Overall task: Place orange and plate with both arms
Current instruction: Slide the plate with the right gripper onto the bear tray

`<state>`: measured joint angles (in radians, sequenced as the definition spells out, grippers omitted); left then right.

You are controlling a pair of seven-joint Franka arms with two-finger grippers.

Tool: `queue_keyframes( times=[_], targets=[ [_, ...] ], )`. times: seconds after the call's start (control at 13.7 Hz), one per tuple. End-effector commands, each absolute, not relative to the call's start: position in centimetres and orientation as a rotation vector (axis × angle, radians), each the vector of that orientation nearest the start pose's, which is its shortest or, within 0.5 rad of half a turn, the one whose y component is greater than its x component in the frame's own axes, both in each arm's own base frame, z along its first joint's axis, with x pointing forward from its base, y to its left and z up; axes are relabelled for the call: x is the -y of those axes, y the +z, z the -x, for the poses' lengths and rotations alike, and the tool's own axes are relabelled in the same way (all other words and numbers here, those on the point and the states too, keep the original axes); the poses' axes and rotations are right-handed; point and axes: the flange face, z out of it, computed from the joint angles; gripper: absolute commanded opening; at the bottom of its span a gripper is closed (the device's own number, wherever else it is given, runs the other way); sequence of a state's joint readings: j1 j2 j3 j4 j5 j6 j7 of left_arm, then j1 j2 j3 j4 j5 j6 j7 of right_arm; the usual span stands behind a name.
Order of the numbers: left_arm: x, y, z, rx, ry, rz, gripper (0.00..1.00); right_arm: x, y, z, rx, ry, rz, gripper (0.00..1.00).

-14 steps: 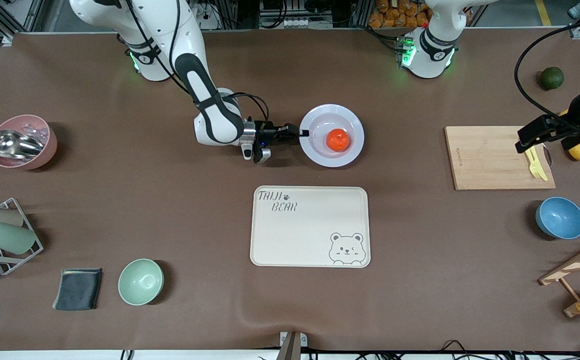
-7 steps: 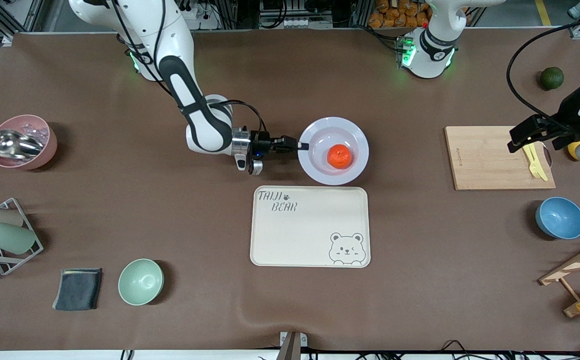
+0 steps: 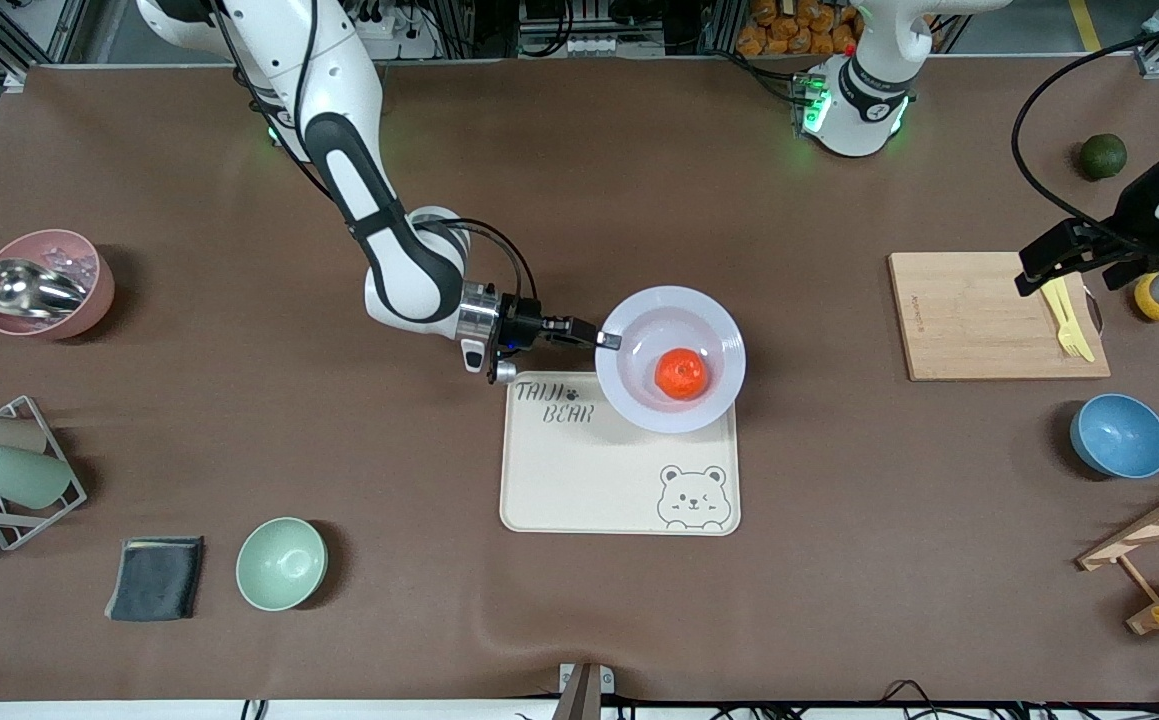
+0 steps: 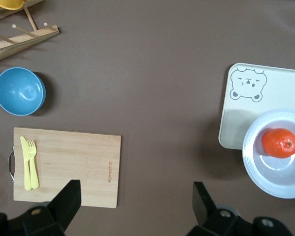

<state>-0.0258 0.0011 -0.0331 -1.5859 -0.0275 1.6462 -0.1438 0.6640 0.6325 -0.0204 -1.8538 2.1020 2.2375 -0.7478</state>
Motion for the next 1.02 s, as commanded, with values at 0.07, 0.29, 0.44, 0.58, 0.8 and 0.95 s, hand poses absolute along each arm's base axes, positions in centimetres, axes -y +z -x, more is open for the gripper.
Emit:
queue_keyframes(
  times=[0.07,0.29,0.44,0.58,0.8,0.95],
  targets=[
    [3.3,62.6,-55.3,0.121,-0.106,3.186,1.00,-39.2,16.7,-54.0,-0.418,0.040,1.773,0.00],
    [3.4,62.5,-55.5,0.119,-0.123,3.186,1.00,-37.8,15.7,-55.0,-0.443,0.059,1.828,0.00],
    [3.4,62.2,-56.0,0.115,-0.135,3.187,1.00,-37.6,14.6,-55.1,-0.455,0.052,1.852,0.00],
    [3.5,62.0,-56.3,0.111,-0.150,3.187,1.00,-37.9,13.9,-55.6,-0.454,0.047,1.854,0.00],
    [3.5,61.8,-56.5,0.111,-0.150,3.187,1.00,-38.1,13.1,-56.9,-0.450,0.009,1.887,0.00],
    [3.5,61.7,-56.6,0.112,-0.155,3.187,1.00,-37.8,12.6,-57.6,-0.440,0.003,1.901,0.00]
  ],
)
